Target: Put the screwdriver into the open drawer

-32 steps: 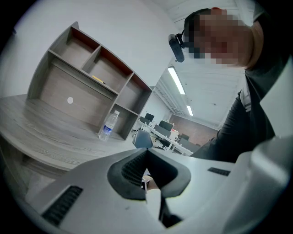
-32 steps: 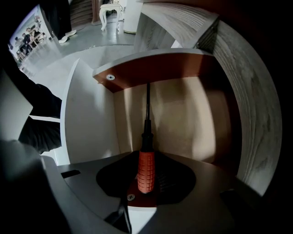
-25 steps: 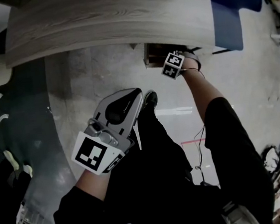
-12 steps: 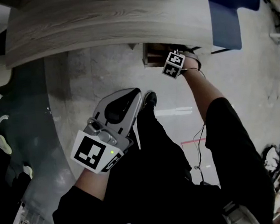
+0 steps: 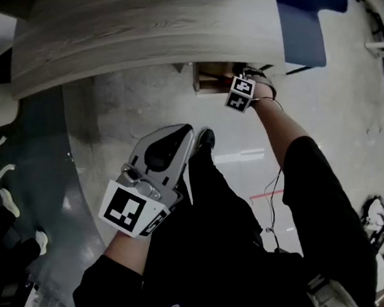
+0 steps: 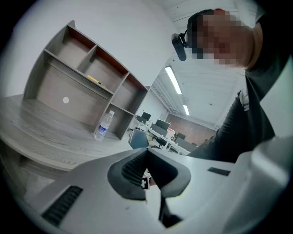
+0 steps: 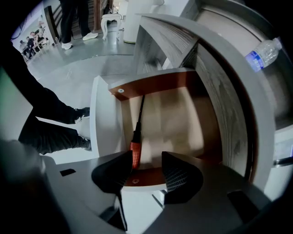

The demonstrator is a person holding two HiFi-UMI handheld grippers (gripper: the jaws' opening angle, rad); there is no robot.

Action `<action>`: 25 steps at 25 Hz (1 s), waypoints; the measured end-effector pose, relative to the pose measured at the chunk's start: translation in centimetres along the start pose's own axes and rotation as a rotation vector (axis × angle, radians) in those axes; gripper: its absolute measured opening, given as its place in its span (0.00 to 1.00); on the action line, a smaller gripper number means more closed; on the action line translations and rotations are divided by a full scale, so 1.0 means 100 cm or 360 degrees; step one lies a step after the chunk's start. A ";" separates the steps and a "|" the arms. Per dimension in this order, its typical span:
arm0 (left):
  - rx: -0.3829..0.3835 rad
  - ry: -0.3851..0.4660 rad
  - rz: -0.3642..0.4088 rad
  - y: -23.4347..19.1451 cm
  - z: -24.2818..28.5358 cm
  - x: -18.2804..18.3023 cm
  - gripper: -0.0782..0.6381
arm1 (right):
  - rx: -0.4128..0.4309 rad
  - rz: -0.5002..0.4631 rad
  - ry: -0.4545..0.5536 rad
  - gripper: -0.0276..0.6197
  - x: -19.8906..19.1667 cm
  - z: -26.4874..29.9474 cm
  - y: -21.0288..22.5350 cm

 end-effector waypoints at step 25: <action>-0.0097 0.0045 0.0144 0.049 -0.052 0.053 0.11 | 0.0061 0.0973 0.0588 0.30 -0.042 -0.202 -0.031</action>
Point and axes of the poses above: the fingertips, and each gripper's own axes: z forward along the fingers, y to its right, x out of its top, the point moved 8 cm from there along -z, backward along the fingers, and after that the axes turned 15 degrees about -y, right-handed, at the moved point
